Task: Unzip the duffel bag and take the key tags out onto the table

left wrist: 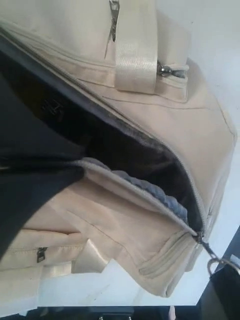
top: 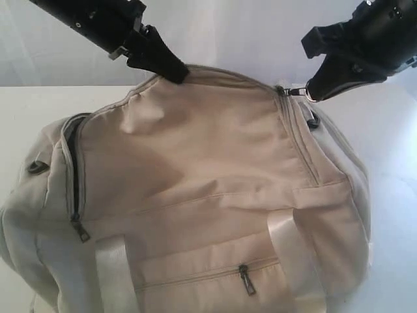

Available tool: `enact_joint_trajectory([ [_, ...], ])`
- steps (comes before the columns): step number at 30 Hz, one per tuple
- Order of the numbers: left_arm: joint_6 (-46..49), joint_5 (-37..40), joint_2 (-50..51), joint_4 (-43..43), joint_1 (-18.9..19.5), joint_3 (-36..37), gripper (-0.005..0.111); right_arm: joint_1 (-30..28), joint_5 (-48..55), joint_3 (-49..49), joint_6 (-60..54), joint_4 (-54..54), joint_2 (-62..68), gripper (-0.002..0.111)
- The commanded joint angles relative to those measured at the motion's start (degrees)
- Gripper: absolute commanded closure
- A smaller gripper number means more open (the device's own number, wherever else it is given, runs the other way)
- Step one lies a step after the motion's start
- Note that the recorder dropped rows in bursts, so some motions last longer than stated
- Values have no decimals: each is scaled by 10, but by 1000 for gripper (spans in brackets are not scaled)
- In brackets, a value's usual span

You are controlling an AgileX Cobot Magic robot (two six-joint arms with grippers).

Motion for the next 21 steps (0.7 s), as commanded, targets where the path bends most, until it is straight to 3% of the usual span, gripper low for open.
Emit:
enact_joint_trajectory([
  [1,-14,-33,2,17,14,-2,107,-12,29,44,3,-51,-30,108],
  [12,-14,-70,14,4,14,-2,107,-12,23,167,2,-49,-121,108],
  [18,-10,-29,14,2,14,-2,107,-12,-35,237,-13,-48,-133,108],
  [21,-6,10,14,-12,14,-2,107,-12,-65,237,-27,-42,-133,101],
])
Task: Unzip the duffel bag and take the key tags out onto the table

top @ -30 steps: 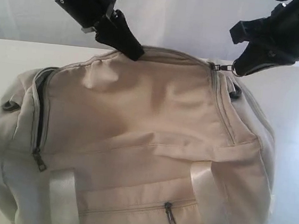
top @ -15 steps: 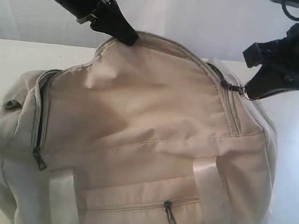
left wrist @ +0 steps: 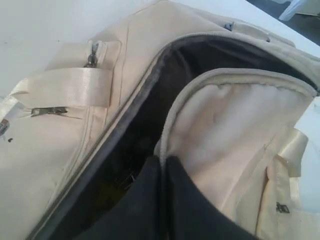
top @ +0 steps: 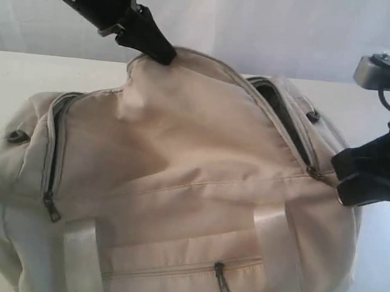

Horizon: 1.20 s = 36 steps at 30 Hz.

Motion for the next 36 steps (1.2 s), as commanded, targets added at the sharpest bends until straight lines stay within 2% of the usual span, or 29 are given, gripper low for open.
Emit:
enact_joint_trajectory([
  [1,9,61,-4,-23,3,-2,107,-6,-39,2,-16,-2,-6,95],
  [3,23,94,-4,-39,3,-2,107,-6,-46,-9,-16,-2,-6,81],
  [6,33,94,-4,-58,3,-2,107,-6,-44,-39,-16,-2,-8,58],
  [9,24,94,-4,-71,2,-2,107,-6,-44,-74,-11,-2,-20,46],
  [15,18,94,-22,-67,-17,22,107,-6,-33,-99,-3,-2,-58,47],
  [20,35,94,-57,-37,-33,99,107,-6,5,-99,2,-2,-88,47],
  [27,44,94,-135,-76,-39,183,107,-6,17,-99,9,-2,-116,47],
  [30,48,94,-177,-74,-62,226,107,-6,37,-99,15,-2,-123,47],
  [36,50,94,-255,-74,-145,329,107,-6,52,-91,15,2,-140,47],
])
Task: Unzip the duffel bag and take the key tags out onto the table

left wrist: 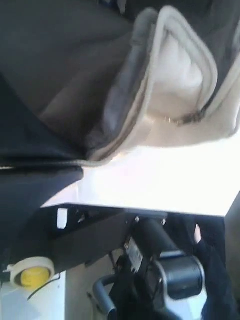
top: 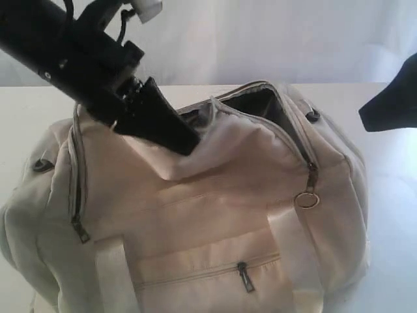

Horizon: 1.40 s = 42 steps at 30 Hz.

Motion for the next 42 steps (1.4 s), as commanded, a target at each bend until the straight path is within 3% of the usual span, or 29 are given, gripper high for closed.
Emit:
enact_joint_trajectory([
  [1,1,54,-60,-20,-66,84,107,-6,13,7,3,9,-15,47],
  [5,-8,52,-97,-41,-130,169,107,-6,19,7,3,18,-26,47],
  [17,-18,-180,-120,-100,-289,313,105,-6,24,7,2,65,-37,47],
  [21,-18,-210,-119,-100,-299,323,83,-6,24,7,2,68,-37,47],
  [27,-37,-201,-119,-100,-299,323,32,-6,24,7,2,68,-37,47],
  [29,-44,-172,-120,-100,-299,318,28,-6,24,7,2,68,-37,47],
  [33,-56,-57,-120,-81,-299,244,34,-6,24,7,2,68,-37,47],
  [36,-169,-15,-120,84,-299,141,41,-6,24,7,2,72,-37,47],
  [37,-224,-16,-123,173,-299,108,45,-6,24,7,-1,78,-37,47],
  [39,-263,-38,-127,261,-299,76,52,-6,24,7,-13,88,-37,47],
  [41,-325,-130,-130,360,-299,64,60,-6,24,7,-21,96,-37,47],
  [42,-388,-217,-128,426,-299,75,70,-6,24,7,-26,105,-35,48],
])
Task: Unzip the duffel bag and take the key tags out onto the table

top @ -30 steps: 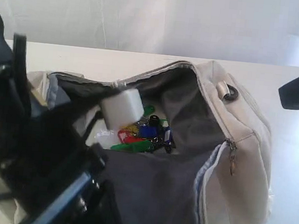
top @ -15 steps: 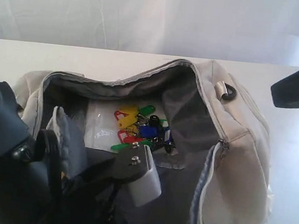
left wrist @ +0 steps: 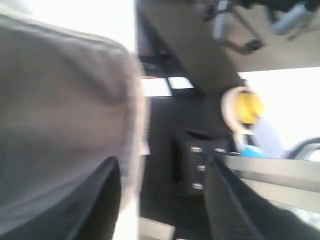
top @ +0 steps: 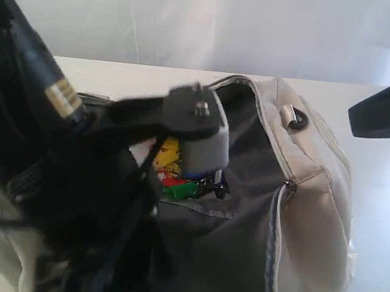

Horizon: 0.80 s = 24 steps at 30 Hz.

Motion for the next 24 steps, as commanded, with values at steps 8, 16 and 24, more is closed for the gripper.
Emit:
enact_joint_trajectory([
  [8,-284,-48,28,367,2,59,107,-6,-1,33,-33,50,10,57],
  [16,-301,-98,-18,280,1,225,107,-6,-1,85,-52,82,10,62],
  [24,-322,-243,-49,194,1,362,107,-6,-1,118,-72,83,10,62],
])
